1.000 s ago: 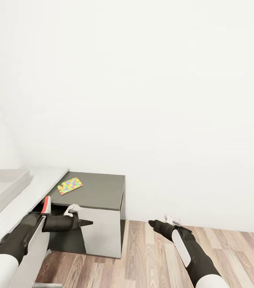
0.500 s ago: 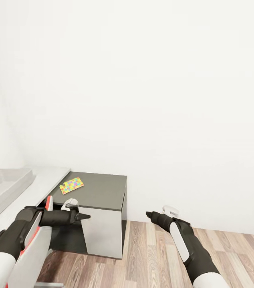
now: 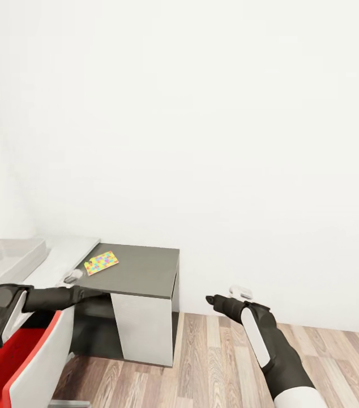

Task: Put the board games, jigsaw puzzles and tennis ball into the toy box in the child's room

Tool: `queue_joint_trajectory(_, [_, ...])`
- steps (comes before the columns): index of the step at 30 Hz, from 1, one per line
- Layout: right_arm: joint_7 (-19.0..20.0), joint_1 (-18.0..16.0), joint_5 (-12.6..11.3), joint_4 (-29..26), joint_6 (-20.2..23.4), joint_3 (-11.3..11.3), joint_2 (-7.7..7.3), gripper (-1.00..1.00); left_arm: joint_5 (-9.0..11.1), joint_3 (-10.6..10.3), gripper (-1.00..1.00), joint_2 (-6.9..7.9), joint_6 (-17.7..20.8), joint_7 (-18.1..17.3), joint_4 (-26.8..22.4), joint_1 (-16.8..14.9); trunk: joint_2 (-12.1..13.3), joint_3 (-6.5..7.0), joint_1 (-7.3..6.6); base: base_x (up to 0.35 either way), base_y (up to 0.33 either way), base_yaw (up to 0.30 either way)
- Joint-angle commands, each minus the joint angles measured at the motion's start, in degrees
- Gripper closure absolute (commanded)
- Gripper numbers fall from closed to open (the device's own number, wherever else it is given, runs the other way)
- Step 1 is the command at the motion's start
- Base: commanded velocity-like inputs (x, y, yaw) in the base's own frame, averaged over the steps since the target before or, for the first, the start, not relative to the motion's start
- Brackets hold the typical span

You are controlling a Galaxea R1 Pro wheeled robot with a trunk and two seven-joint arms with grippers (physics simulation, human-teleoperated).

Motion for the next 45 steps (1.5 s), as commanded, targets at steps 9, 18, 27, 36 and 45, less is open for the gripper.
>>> queue_joint_trajectory(9, [-0.40,-0.03,-0.71,-4.66,1.04,-0.17,-0.15,-1.00,0.50,5.31,-1.00,4.77,0.43,-2.90,-0.05,0.00,-0.04,-0.03,0.03,0.000,0.000,0.000])
queue_joint_trajectory(18, [-0.46,-0.05,-0.71,-6.47,2.65,-0.13,0.03,-1.00,0.49,6.00,-1.00,5.64,0.07,-9.99,-0.06,0.10,-0.04,-0.03,0.03,0.000,0.000,0.042])
queue_joint_trajectory(27, [-0.62,-0.05,-0.60,-6.62,2.68,-0.08,0.19,-1.00,0.32,6.02,-1.00,5.48,-0.35,-12.71,-0.06,0.18,-0.04,-0.03,0.03,0.000,-0.022,0.253])
queue_joint_trajectory(36, [-0.57,-0.05,-0.68,-6.40,2.61,-0.02,0.33,-1.00,0.22,5.91,-1.00,5.19,-0.42,-12.83,-0.06,0.18,-0.04,-0.03,0.03,0.000,-0.221,0.289])
queue_joint_trajectory(45, [-0.56,-0.05,-0.68,-6.28,2.58,-0.05,0.25,-1.00,0.18,5.91,-1.00,5.15,-0.70,-12.85,-0.06,0.18,-0.04,-0.03,0.03,0.000,-0.270,0.291])
